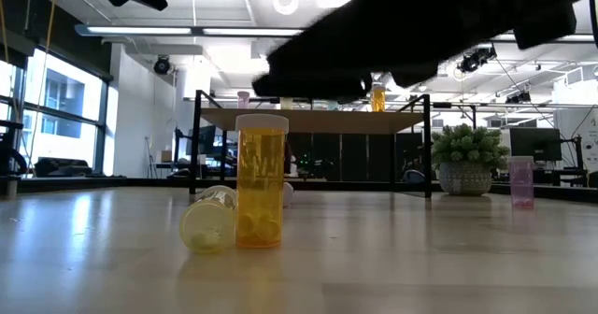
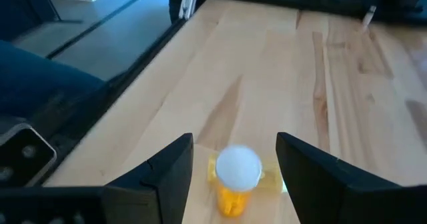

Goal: Pick and place medicine bottles onto shelf by color
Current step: Put the orange pill bottle aligned with the other orange pill bottles on the shelf

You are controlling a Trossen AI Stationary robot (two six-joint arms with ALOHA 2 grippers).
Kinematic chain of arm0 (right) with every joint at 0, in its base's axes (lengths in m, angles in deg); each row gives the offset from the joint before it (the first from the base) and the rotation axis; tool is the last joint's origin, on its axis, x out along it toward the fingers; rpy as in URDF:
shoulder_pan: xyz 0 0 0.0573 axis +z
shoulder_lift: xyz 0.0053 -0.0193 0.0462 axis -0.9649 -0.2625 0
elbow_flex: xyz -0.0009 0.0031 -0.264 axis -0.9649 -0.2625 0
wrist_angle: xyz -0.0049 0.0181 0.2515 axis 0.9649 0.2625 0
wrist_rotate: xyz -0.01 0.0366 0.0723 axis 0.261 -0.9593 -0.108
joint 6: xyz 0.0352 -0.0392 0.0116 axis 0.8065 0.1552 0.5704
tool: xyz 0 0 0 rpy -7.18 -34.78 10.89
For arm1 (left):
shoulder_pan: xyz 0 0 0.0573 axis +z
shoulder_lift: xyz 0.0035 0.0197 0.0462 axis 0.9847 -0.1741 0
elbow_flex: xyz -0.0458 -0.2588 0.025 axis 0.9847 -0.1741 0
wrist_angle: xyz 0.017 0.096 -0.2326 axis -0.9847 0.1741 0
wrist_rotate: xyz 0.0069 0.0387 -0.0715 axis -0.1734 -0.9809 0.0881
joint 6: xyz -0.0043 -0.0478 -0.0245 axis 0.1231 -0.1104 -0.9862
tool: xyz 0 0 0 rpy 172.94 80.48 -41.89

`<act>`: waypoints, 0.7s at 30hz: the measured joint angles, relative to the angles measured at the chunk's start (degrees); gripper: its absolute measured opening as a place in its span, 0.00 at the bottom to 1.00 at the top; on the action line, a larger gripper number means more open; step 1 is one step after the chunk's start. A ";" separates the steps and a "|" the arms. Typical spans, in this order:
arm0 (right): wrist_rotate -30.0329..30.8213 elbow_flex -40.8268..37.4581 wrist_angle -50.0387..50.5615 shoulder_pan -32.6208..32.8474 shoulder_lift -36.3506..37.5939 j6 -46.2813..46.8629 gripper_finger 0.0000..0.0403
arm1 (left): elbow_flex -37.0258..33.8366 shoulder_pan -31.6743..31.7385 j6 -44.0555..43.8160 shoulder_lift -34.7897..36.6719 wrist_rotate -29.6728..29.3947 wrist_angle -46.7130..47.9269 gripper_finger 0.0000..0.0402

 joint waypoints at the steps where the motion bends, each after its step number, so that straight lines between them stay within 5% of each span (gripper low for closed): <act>1: -0.02 0.00 -0.23 0.00 -0.61 0.37 0.51 | 0.00 0.00 0.00 0.00 0.02 0.00 0.57; 21: 0.11 0.02 -3.02 -1.03 -3.29 2.93 0.51 | 0.00 0.00 -1.28 0.00 0.02 0.04 0.57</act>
